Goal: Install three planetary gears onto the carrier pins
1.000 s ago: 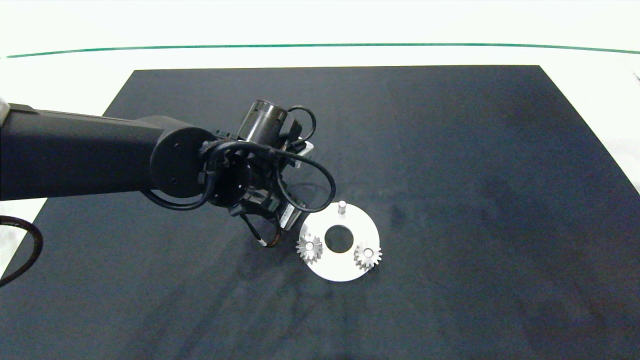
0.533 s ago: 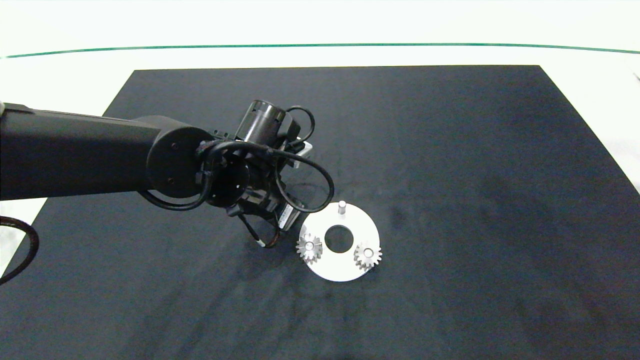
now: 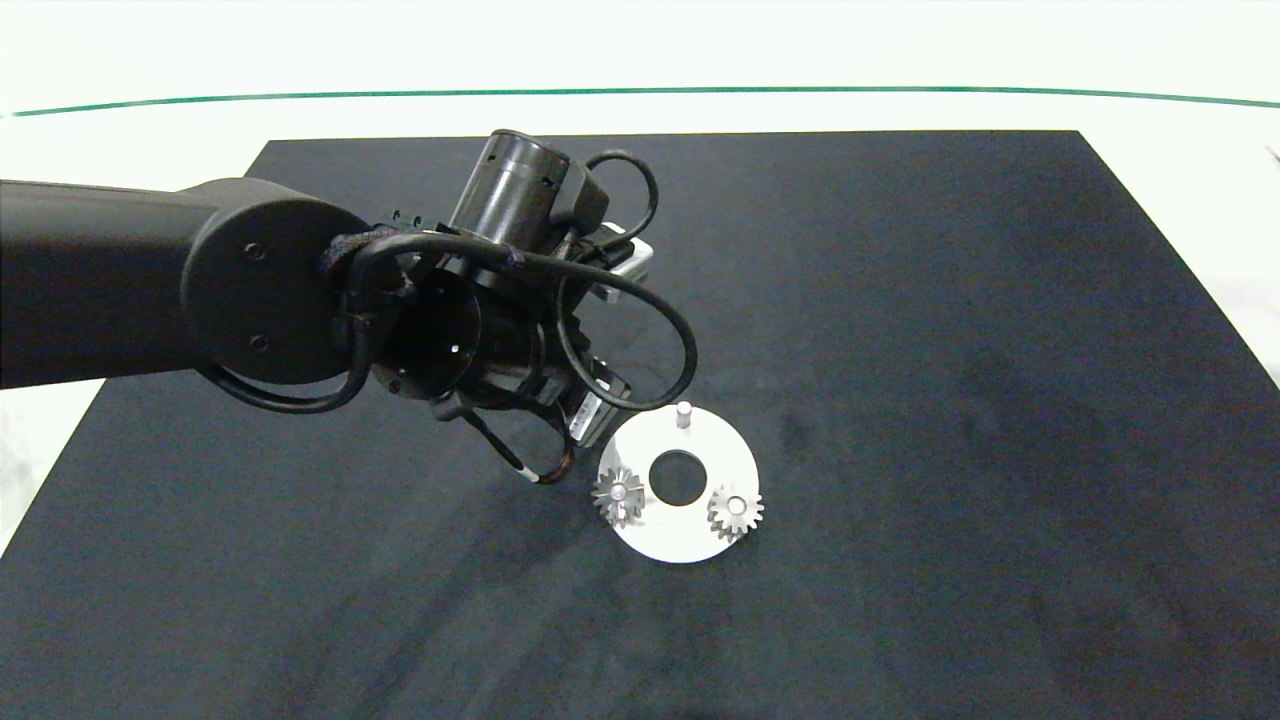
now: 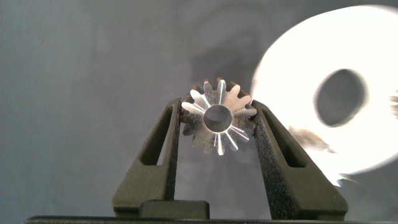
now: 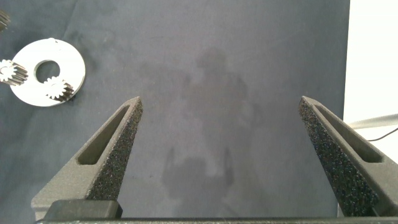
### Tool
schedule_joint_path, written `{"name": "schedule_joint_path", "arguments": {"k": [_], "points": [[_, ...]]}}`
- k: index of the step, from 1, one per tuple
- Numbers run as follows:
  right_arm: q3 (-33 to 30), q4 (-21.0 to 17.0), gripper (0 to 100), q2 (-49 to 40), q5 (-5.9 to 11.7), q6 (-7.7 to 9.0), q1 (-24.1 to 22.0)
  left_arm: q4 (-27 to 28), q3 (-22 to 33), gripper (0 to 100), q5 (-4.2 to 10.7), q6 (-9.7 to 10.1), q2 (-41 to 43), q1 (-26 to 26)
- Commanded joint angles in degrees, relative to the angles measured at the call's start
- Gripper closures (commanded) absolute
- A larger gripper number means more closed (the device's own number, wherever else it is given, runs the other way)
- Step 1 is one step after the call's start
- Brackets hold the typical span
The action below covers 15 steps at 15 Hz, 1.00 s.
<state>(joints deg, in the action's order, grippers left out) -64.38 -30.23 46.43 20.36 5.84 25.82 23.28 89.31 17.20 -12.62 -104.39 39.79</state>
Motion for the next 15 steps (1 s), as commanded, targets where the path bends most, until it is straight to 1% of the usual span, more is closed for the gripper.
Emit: {"name": "schedule_joint_path", "arguments": {"k": [1,3,5,8,9,13,15], "points": [[0.3,-0.2,0,0.2,0.12,0.05,-0.1,0.1,-0.1,81,0.11,-0.48,1.6,4.5],[0.3,-0.2,0,0.2,0.21,0.05,0.0,0.1,0.4,81,0.11,-1.62,1.3,7.4],[0.3,-0.2,0,0.2,0.21,0.05,-0.1,0.3,2.3,81,0.2,-3.29,0.0,8.3],[0.3,-0.1,0,0.2,0.12,0.05,0.0,1.6,6.1,81,0.2,-3.55,-3.8,8.4],[0.3,-0.1,0,0.2,0.12,0.05,0.0,1.6,6.3,81,0.2,-3.55,-4.0,8.4],[0.2,0.0,0,0.2,0.03,0.05,0.0,1.4,10.5,81,0.2,-3.82,-8.8,8.8],[0.2,0.5,0,0.1,0.12,0.05,0.0,1.5,10.8,81,0.2,-3.73,-9.4,8.8]]}}
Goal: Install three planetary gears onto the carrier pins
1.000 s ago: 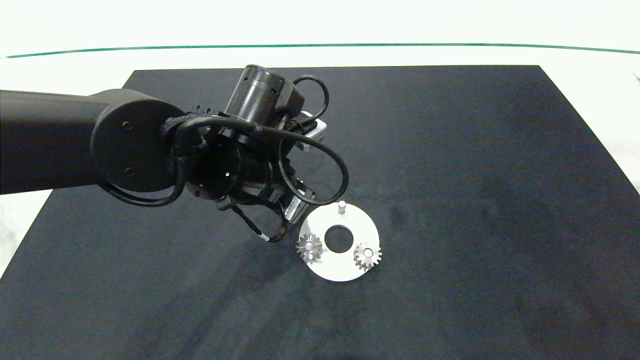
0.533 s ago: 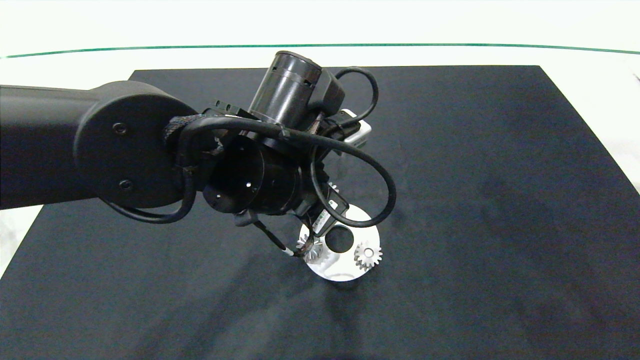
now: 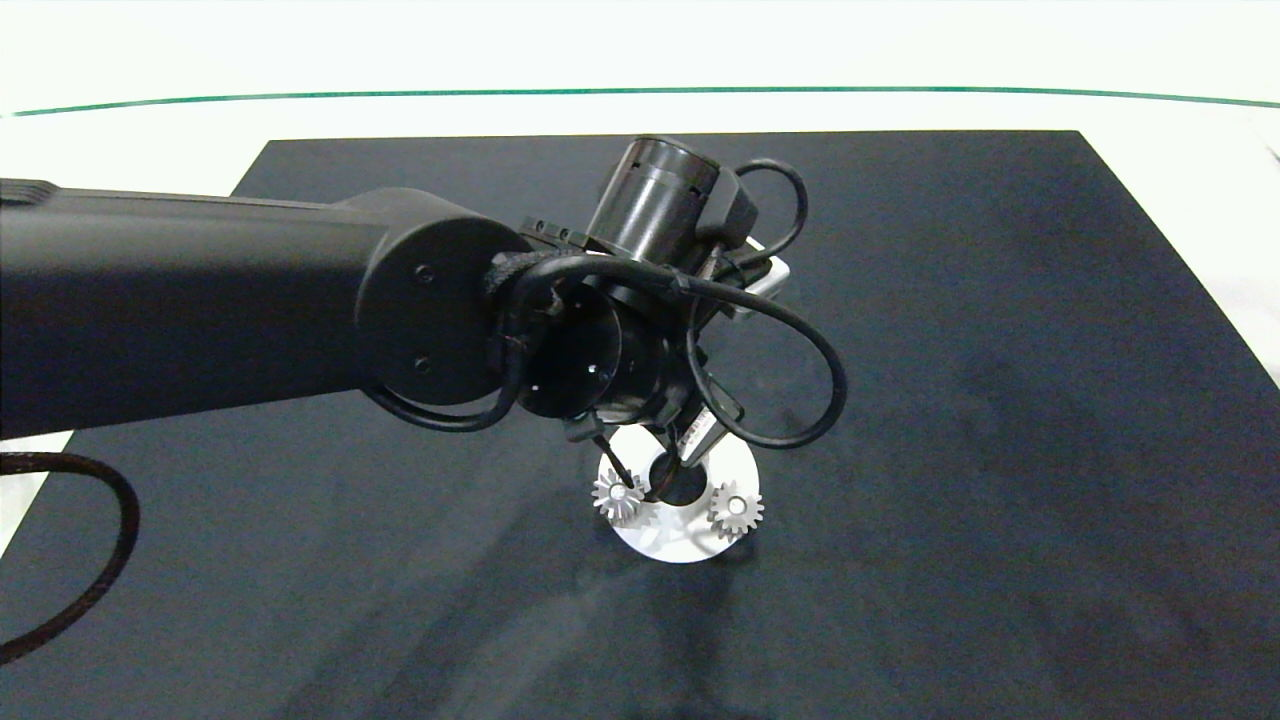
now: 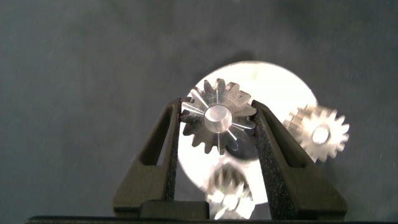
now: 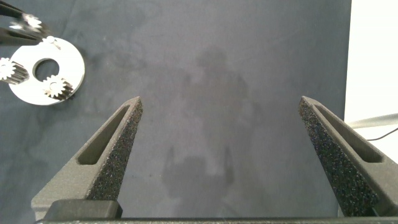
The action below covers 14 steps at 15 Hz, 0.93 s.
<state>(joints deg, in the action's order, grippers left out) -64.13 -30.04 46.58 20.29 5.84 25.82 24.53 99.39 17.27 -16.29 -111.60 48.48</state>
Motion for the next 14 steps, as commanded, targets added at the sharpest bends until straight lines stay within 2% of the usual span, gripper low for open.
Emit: {"name": "schedule_joint_path", "arguments": {"k": [1,9,14], "points": [[0.0,0.5,0,-0.2,0.28,0.05,0.0,0.2,0.7,81,0.13,-0.15,-2.2,0.0],[0.1,0.5,0,-0.3,0.19,0.05,0.0,-0.8,0.8,81,0.3,-1.91,-3.0,-2.1],[0.0,0.5,0,-0.5,0.19,0.4,0.0,-1.6,-0.8,81,0.22,-1.99,-2.1,-2.9]]}}
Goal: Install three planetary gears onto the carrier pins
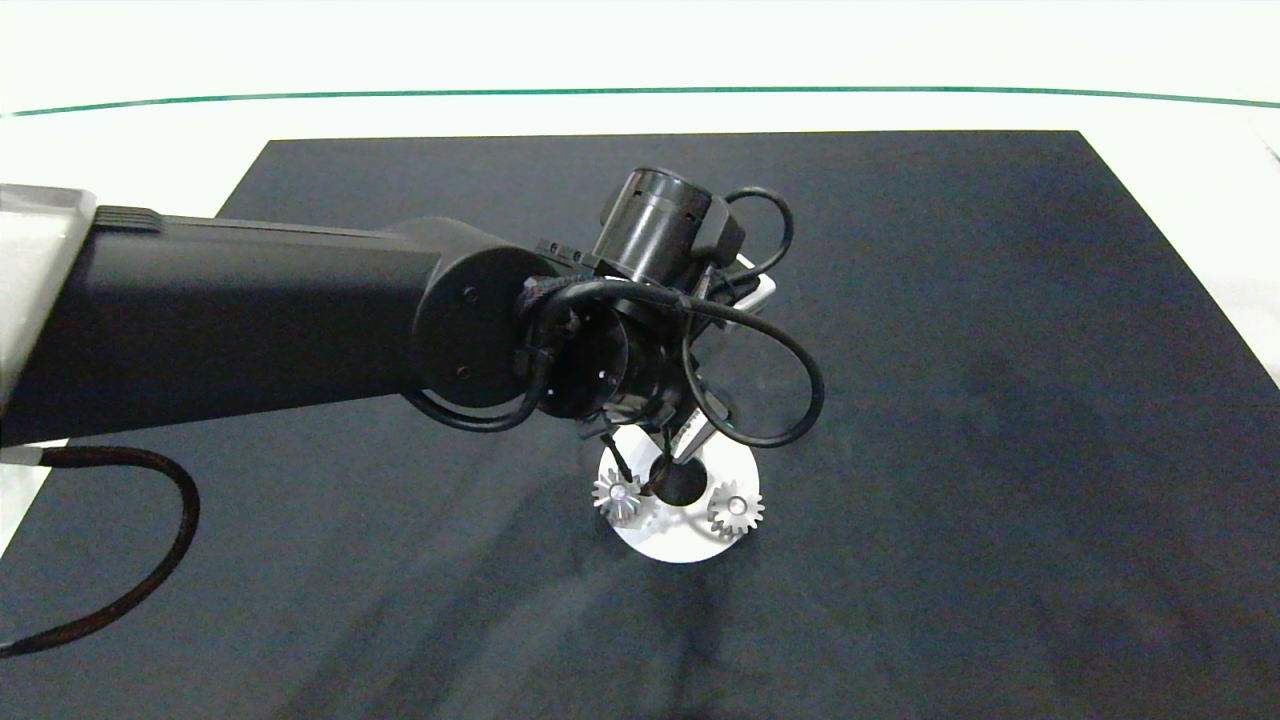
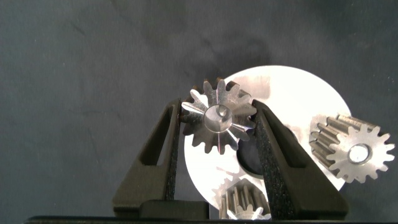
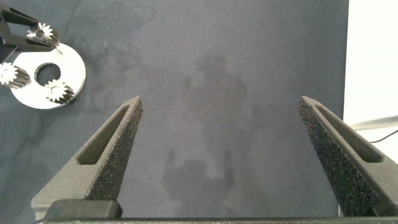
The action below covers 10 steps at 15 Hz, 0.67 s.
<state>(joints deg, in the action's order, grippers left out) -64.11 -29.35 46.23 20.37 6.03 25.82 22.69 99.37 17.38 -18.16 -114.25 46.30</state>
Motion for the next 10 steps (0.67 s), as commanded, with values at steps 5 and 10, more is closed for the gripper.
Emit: {"name": "schedule_joint_path", "arguments": {"k": [5,10], "points": [[0.0,-0.2,0,-0.3,0.02,0.21,0.0,0.2,-3.1,81,0.19,-0.21,1.8,-1.4],[0.0,-0.1,0,-0.4,0.11,0.21,0.0,0.1,-2.6,81,0.28,-0.64,1.3,-0.8]]}}
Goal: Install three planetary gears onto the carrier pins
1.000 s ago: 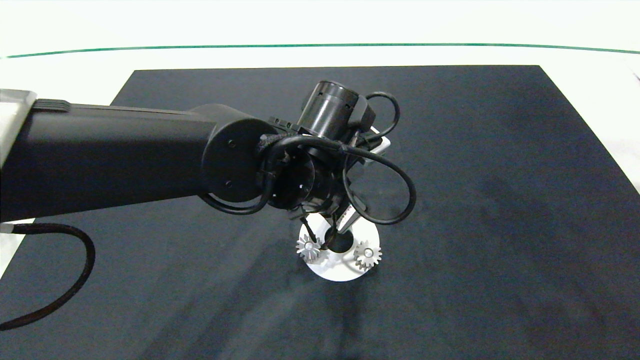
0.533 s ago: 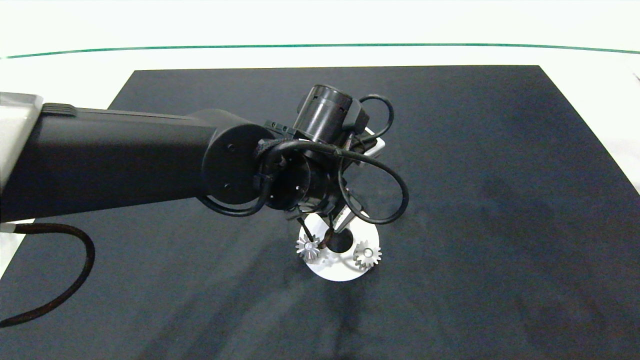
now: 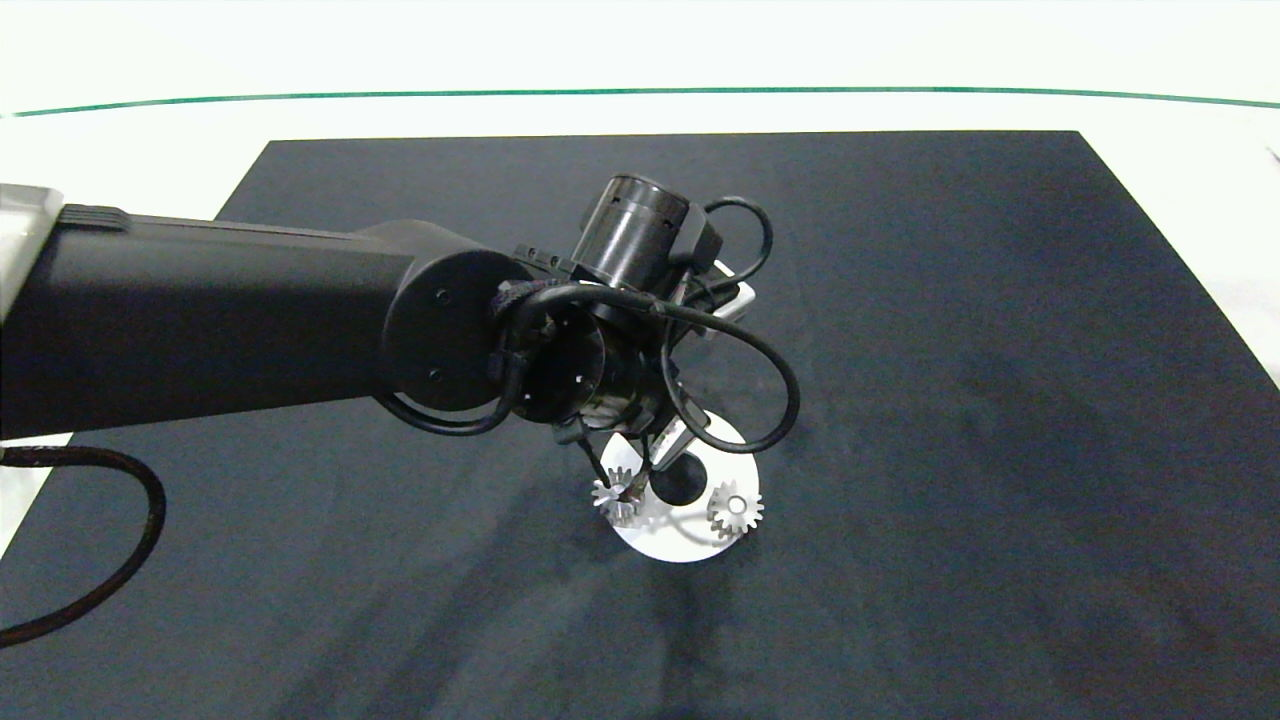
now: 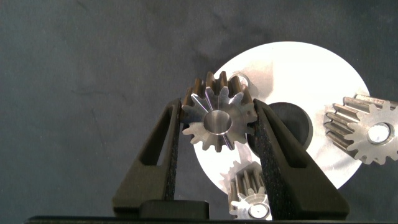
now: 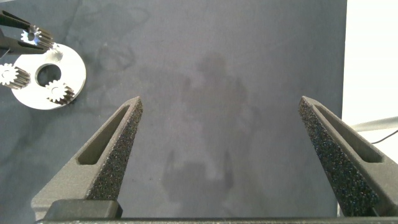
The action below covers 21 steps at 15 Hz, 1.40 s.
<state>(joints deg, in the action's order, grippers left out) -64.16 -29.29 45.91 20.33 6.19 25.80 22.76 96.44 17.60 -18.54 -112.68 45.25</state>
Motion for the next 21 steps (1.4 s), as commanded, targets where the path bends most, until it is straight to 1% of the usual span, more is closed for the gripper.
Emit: {"name": "schedule_joint_path", "arguments": {"k": [1,2,3,7,15,17,21], "points": [[0.0,-0.1,0,-0.1,0.14,0.05,0.0,0.0,0.3,81,0.06,-0.27,-0.3,0.4],[0.0,-0.1,0,0.0,0.14,0.05,0.0,-0.4,0.4,81,0.06,-1.23,-0.3,0.4],[0.0,-0.1,0,0.0,0.14,0.05,0.0,-0.6,0.4,81,0.06,-1.41,-0.3,0.5],[0.0,-0.1,0,-0.1,0.14,0.05,0.0,-0.6,0.2,81,0.15,-1.41,-0.3,1.5],[0.0,-0.1,0,-0.1,0.14,0.05,0.0,-1.1,0.5,81,0.15,-1.41,-1.9,2.0],[0.0,-0.1,0,-0.1,0.14,0.14,0.0,-1.9,1.0,81,0.15,-2.11,-2.6,2.0],[0.0,-0.1,0,0.0,0.14,0.14,0.0,-1.8,1.5,81,0.15,-2.73,-3.0,1.9]]}}
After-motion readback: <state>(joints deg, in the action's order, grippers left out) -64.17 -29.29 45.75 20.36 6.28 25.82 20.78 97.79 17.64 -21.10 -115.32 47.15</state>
